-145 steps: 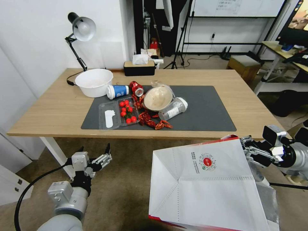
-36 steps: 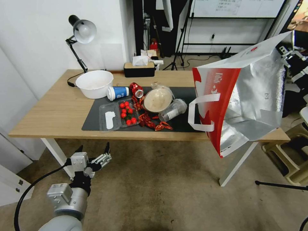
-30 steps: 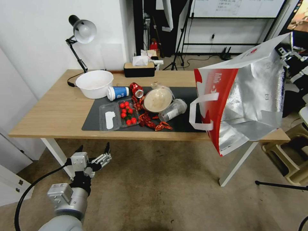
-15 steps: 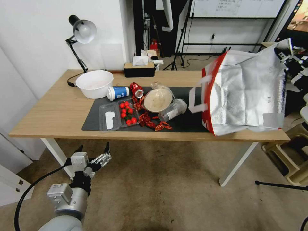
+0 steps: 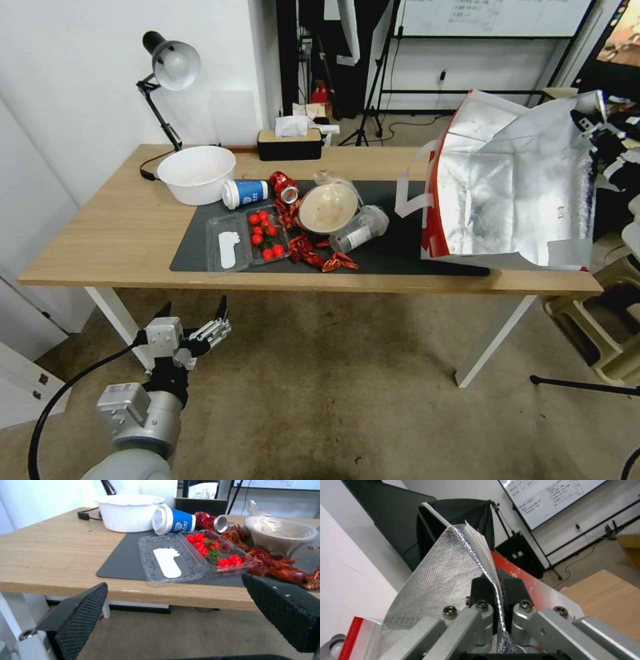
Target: Pick up the food delivery bag from the floor and place it on the table.
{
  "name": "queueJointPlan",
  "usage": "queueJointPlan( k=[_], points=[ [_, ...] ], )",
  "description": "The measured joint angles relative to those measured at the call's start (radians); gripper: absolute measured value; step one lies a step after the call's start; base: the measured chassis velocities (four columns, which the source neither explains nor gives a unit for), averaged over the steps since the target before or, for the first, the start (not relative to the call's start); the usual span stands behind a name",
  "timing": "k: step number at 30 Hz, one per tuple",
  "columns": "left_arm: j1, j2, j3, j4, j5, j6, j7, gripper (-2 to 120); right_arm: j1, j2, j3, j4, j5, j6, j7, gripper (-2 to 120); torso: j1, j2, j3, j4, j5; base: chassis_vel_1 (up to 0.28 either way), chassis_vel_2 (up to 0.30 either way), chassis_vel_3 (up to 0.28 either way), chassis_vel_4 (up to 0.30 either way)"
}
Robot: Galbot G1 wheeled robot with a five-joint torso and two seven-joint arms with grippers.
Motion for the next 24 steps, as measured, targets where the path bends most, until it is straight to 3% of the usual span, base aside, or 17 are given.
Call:
queueJointPlan(
  k=[10,14,18,20,24],
  points=[
    [0.0,-0.001,0.002,0.001,0.002,-0.003,0.0,100,0.001,0.007,-0.006,-0.016,-0.015,0.001,-0.006,0,0.0,0.0,0.0,0.0,0.0,0.0,0.0,0.0,0.0],
    [0.0,-0.001,0.003,0.002,0.002,-0.003,0.0,100,0.011,0.006,-0.01,-0.024,-0.029,0.022,0.0,19,0.0,0.0,0.0,0.0,0.0,0.0,0.0,0.0,0.0],
    [0.0,-0.001,0.004,0.002,0.002,-0.003,0.0,100,0.013,0.005,-0.01,-0.026,-0.029,0.026,0.001,25,0.0,0.0,0.0,0.0,0.0,0.0,0.0,0.0,0.0],
    [0.0,0.001,0.003,0.002,0.002,-0.003,0.0,100,0.014,0.003,-0.01,-0.027,-0.031,0.027,0.0,39,0.0,0.0,0.0,0.0,-0.0001,0.0,0.0,0.0,0.0],
    [0.0,0.001,0.003,0.002,0.002,-0.003,0.001,100,0.014,-0.001,-0.01,-0.029,-0.054,0.029,-0.007,52,0.0,0.0,0.0,-0.0001,0.0,0.0,0.0,0.0,0.0]
  ],
)
